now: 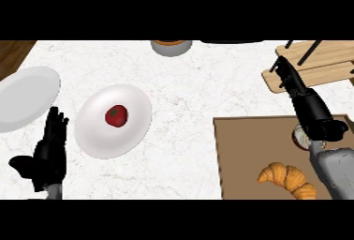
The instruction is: Pick the cupcake from the tray and place it in the tiered shelf
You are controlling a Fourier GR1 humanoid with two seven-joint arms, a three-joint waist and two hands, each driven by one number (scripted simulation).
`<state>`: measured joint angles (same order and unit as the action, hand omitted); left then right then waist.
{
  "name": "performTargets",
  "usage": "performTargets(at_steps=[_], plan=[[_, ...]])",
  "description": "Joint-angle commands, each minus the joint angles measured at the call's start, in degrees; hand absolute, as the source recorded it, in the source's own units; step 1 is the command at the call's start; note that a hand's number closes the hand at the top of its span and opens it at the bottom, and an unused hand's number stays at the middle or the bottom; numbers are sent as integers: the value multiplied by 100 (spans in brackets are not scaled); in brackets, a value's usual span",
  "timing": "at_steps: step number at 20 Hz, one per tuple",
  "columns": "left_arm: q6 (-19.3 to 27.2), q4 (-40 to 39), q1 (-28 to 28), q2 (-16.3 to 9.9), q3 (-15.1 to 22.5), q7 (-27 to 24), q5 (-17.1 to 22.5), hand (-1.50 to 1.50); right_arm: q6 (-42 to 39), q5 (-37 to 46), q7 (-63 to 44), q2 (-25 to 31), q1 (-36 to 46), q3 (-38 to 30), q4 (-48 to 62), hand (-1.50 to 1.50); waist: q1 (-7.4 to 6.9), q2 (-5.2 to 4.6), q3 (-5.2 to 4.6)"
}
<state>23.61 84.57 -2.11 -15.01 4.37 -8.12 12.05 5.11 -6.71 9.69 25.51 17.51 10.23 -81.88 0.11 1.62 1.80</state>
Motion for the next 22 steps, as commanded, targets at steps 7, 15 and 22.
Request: performTargets(at_steps=[7,15,22], plan=[[-592,77,545,-190,761,187,-429,0,-1373,-3057,-396,-666,-144,-1447,872,-150,361,-315,106],[-1197,-219,1166,-326,1080,522,-523,0,-145,-1010,1356,806,-249,-2416,3082,-150,-17,-251,-153],[-970,-60,1264,81,1392,1018,-796,0,-2705,-1585,1903,1474,-96,-2562,3756,-150,-27,-174,-169]])
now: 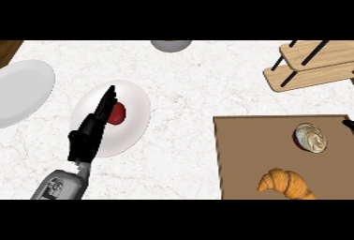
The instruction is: Pick the cupcake from the tray and place it in the tiered shelf
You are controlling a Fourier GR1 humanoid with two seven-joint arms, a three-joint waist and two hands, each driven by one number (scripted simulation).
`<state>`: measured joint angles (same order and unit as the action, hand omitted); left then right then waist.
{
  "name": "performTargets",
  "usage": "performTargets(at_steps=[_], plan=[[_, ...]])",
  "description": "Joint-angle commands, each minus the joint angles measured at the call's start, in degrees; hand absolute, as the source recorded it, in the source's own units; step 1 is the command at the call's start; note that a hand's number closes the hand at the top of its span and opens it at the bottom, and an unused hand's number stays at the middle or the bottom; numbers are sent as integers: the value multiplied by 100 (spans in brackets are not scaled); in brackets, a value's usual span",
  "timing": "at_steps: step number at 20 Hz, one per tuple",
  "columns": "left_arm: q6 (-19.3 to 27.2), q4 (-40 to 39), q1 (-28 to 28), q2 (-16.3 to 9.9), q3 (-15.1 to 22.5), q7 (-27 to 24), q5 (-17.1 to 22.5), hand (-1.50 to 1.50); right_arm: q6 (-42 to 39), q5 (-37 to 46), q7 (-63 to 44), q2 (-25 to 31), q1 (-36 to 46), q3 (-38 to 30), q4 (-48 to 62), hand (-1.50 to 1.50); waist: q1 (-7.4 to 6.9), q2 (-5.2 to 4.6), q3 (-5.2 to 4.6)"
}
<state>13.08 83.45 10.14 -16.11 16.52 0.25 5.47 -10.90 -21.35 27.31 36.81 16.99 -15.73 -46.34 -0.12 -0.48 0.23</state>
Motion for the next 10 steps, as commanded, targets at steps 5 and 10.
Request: performTargets(at_steps=[5,10], plan=[[-331,-174,17,-130,-161,-87,62,0,-1385,741,-161,1118,168,648,-16,-150,-53,37,-26],[-179,-288,-10,159,-110,-210,-140,0,-1473,970,-1026,1320,579,892,-474,-150,-19,50,-29]])
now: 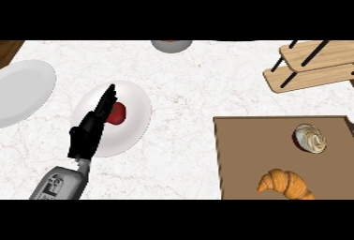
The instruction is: Pick the cupcake from the tray and place it in the tiered shelf
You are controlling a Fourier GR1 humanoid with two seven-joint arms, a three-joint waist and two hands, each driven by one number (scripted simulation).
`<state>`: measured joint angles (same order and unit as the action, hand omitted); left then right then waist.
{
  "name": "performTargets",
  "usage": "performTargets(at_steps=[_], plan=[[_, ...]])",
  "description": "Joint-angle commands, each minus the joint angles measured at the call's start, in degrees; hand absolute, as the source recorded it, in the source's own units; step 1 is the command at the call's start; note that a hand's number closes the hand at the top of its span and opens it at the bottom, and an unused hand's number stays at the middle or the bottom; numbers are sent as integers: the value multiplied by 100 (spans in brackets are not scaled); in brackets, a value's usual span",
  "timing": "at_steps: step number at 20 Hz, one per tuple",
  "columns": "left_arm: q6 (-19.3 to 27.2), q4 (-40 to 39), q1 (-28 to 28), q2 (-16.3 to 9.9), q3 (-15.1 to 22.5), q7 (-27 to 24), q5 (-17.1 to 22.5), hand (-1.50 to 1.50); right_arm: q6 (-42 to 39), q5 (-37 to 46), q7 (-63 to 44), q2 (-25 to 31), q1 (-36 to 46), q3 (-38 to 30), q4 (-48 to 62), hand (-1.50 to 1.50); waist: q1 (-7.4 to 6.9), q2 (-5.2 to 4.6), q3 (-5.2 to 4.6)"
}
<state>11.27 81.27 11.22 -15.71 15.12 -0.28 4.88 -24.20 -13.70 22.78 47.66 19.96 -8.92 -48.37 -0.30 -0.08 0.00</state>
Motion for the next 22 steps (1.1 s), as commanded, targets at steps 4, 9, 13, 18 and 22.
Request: performTargets(at_steps=[4,9,13,18,22], plan=[[79,131,173,106,-68,367,-58,0,-482,540,-981,652,-6,600,-1089,-150,75,39,-11],[-62,3,-117,-68,-200,24,-44,0,-728,1208,-1434,1314,-41,1072,-2011,-150,97,51,-17],[33,151,-112,167,-1,166,-249,0,-407,1492,-2052,1175,-449,1122,-2702,-150,99,38,-6],[-199,-59,92,210,-345,157,-192,0,-544,1261,-2893,1013,-1028,656,-4012,-150,104,27,-4],[-565,-195,-177,76,-605,-270,-76,0,-608,1118,-3564,727,-1257,393,-4655,-150,88,21,-5]])
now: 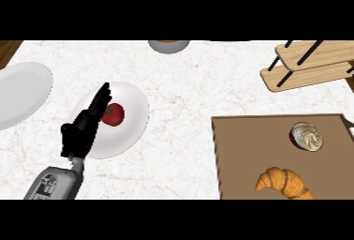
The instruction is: Pick the cupcake from the tray and place it in the tiered shelf
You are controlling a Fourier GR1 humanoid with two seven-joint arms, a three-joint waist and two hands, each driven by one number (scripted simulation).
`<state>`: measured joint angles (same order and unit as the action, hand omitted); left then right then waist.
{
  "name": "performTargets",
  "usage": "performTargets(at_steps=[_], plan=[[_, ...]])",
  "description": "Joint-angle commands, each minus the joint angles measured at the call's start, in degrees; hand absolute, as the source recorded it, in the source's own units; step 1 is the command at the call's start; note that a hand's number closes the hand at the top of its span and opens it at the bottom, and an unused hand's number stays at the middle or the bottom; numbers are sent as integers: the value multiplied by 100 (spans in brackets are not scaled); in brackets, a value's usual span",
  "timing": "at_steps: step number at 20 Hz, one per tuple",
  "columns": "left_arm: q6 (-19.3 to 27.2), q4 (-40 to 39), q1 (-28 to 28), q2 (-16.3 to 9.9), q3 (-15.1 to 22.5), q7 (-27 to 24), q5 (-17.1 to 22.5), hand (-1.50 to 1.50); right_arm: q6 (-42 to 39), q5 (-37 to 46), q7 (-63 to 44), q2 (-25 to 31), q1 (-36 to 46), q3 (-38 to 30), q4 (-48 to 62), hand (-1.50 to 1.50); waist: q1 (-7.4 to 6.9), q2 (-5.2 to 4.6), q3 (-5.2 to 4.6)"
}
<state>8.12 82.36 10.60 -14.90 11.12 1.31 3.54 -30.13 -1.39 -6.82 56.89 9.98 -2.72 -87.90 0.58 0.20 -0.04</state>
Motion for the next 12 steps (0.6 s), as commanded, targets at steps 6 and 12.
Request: performTargets(at_steps=[6,12], plan=[[-178,-384,-4,337,-189,-296,-277,0,-117,673,-297,-583,-435,-542,-721,-150,-26,-18,3],[-80,-159,86,558,-224,30,-532,0,10,1086,-781,-1333,-675,-543,-1285,-150,-32,-16,3]])
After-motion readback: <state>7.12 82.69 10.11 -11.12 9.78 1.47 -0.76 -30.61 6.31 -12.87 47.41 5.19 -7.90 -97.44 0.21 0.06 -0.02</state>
